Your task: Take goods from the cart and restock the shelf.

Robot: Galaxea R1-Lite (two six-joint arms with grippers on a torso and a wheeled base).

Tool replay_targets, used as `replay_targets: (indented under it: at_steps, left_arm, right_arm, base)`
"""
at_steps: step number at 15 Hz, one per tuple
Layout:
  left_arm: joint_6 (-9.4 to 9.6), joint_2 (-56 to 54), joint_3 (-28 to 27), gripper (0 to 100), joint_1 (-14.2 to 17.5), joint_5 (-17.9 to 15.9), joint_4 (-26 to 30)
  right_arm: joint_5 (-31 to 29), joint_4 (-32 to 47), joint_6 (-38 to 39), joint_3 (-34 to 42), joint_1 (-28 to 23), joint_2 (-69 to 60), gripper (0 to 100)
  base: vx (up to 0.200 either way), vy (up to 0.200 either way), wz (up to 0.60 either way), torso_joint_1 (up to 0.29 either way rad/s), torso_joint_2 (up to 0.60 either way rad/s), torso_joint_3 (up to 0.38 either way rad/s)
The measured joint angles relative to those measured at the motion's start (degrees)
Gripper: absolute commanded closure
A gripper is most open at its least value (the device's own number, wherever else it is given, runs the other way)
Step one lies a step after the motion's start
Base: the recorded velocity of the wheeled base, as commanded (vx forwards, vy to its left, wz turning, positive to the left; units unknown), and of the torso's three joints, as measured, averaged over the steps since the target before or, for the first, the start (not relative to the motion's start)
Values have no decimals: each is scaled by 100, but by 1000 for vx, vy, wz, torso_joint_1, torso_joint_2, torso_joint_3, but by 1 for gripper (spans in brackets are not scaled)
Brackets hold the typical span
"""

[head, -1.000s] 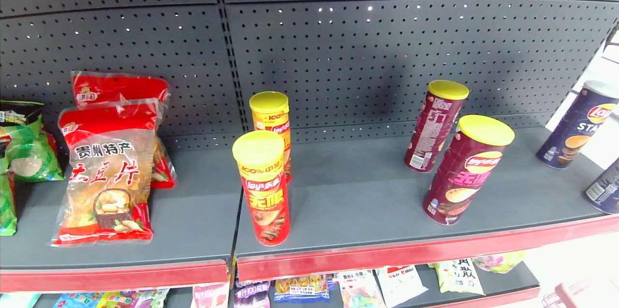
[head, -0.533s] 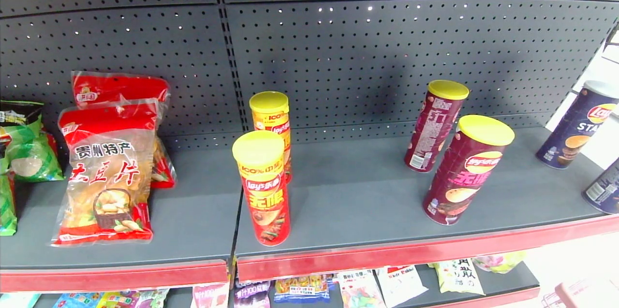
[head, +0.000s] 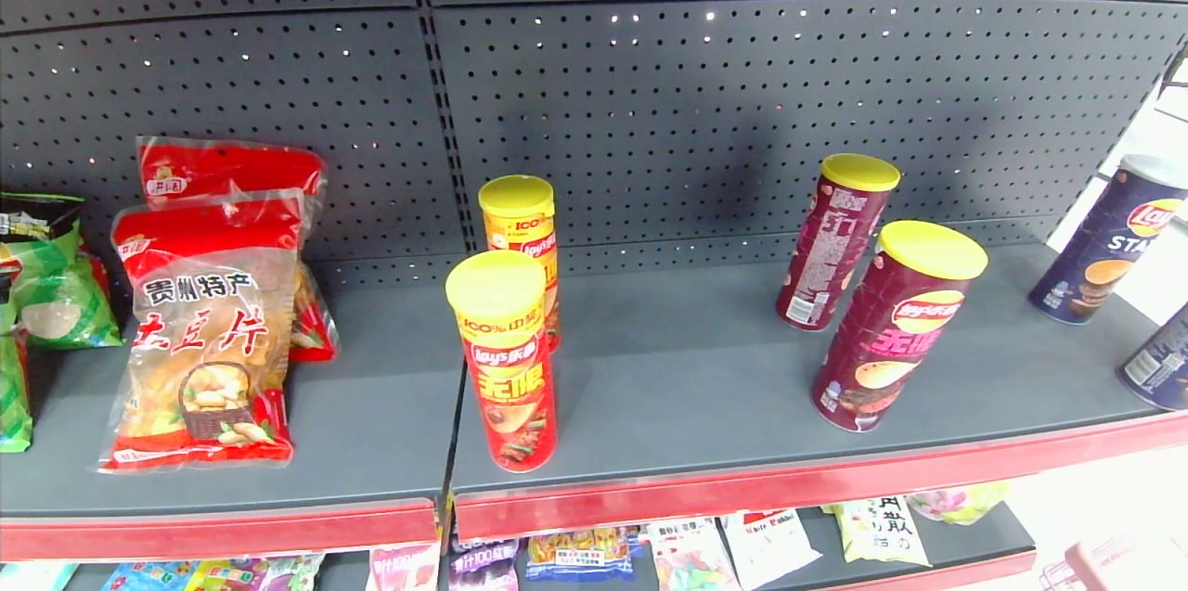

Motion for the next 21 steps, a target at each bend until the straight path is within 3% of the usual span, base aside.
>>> replay_targets:
  at_steps: [2, 3, 6, 8, 10, 12, 14, 21]
  left_arm:
    - [-360, 223, -457, 0, -13, 46, 29]
    - [-525, 535, -979, 0, -27, 54, 146]
    - [-722, 2326, -2393, 0, -71, 35, 502]
    - [-757, 3840, -3120, 0, -116, 33, 661]
    - [-675, 5296, -3746, 0, -226, 13, 880]
    - [-580, 6307, -4250, 0, -339, -57, 1588]
    - [-528, 6960, -4465, 0, -567, -135, 1966]
    - [-612, 7875, -4492, 0, -1342, -90, 1980]
  right_arm:
    - [-2, 0, 0, 0, -7, 0, 0]
    - [0, 0, 0, 0, -5, -1, 0]
    - [1, 0, 0, 0, -2, -1, 0]
    - [-7, 0, 0, 0, -2, -1, 0]
    - [-2, 0, 0, 0, -2, -4, 0]
    - [0, 0, 0, 0, -2, -4, 0]
    - [0, 0, -2, 0, -2, -4, 0]
    - [-2, 0, -2, 0, -2, -4, 0]
  base:
    - [0, 0, 0, 0, 0, 0]
    - [0, 0, 0, 0, 0, 0]
    - [0, 0, 0, 0, 0, 0]
    - [0, 0, 0, 0, 0, 0]
    - [0, 0, 0, 0, 0, 0]
    - [0, 0, 0, 0, 0, 0]
    - [0, 0, 0, 0, 0, 0]
    - [0, 0, 0, 0, 0, 0]
